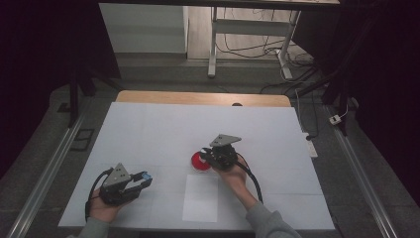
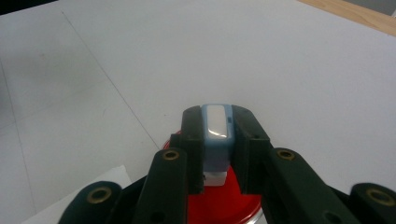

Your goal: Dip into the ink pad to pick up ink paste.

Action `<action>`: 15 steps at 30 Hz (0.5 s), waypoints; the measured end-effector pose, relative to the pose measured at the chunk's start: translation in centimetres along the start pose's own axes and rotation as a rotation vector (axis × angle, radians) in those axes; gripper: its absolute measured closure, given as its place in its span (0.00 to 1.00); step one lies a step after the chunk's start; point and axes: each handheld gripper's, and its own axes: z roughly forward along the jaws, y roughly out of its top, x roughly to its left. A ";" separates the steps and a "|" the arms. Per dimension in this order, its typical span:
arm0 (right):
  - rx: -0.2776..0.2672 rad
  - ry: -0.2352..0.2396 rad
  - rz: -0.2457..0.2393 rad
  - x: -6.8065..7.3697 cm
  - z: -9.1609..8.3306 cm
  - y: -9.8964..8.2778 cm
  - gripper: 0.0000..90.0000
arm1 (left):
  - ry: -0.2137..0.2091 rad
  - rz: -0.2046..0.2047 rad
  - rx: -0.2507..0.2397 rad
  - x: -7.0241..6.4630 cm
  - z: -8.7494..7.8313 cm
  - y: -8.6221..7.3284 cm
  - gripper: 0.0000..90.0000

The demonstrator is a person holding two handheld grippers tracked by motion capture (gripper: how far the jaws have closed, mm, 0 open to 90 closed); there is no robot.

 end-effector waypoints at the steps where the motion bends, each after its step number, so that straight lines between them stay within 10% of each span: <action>1: 0.004 0.000 0.000 0.0 0.0 -0.1 0.83 | 0.000 0.001 0.001 0.0 0.0 0.0 0.72; 15: 0.002 0.001 0.004 0.0 0.2 -0.3 0.83 | 0.000 0.001 0.000 0.0 0.0 0.0 0.72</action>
